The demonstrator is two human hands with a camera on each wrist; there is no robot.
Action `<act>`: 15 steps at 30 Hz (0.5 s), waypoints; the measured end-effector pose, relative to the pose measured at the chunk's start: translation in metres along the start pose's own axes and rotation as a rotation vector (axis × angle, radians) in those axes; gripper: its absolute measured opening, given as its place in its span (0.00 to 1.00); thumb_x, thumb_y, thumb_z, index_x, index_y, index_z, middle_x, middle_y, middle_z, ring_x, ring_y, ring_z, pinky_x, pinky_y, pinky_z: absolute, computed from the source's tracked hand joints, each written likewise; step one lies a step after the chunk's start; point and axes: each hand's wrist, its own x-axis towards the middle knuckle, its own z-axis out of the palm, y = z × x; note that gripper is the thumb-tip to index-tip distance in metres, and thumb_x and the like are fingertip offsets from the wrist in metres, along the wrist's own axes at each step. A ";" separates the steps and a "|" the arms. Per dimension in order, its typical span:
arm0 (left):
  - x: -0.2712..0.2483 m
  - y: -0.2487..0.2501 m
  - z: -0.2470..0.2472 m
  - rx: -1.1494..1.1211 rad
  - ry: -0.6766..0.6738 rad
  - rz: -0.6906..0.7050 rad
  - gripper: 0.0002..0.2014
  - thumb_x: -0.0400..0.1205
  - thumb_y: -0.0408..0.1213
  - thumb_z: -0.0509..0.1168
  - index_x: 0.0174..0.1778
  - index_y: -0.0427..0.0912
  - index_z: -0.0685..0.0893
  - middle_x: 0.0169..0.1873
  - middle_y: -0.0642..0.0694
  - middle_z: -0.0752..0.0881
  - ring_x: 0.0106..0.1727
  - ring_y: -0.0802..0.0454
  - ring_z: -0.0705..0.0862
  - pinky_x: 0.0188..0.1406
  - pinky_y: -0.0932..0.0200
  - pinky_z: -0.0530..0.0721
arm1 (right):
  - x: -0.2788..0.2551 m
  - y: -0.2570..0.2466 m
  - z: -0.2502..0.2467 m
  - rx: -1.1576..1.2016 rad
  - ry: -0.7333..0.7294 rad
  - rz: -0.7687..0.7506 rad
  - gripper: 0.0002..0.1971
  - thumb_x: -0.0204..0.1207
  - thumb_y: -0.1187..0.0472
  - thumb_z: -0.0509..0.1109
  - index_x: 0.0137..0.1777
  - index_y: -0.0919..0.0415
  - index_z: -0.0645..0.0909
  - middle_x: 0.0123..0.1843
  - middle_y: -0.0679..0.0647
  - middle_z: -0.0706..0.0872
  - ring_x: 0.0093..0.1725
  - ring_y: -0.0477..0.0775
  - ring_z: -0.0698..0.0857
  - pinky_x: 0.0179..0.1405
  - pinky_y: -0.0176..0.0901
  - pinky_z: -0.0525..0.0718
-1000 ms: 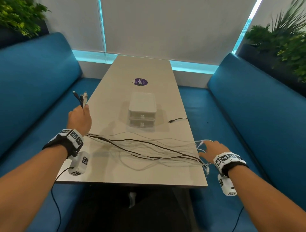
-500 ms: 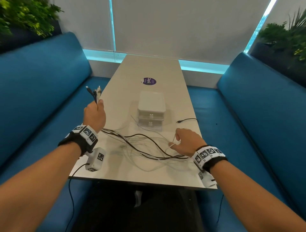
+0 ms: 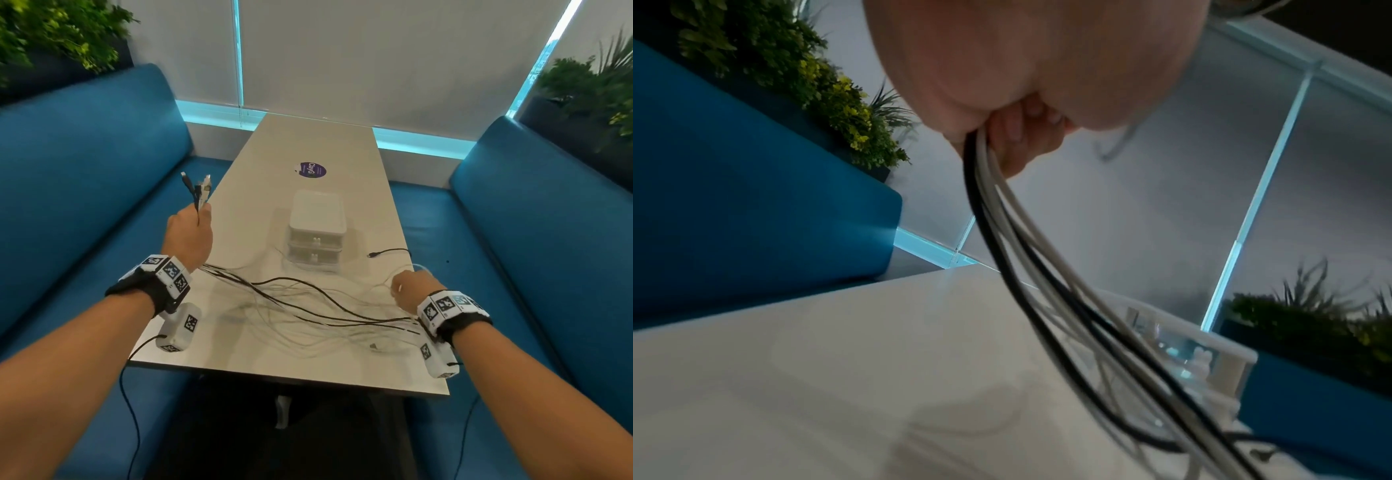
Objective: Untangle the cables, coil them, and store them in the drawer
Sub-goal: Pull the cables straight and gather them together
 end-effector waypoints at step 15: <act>0.002 -0.042 0.004 0.736 -0.358 0.262 0.16 0.91 0.48 0.47 0.48 0.42 0.72 0.31 0.44 0.76 0.30 0.44 0.76 0.29 0.50 0.72 | -0.017 0.069 0.026 0.470 -0.067 0.042 0.07 0.82 0.50 0.66 0.46 0.48 0.84 0.37 0.46 0.92 0.40 0.44 0.89 0.39 0.38 0.83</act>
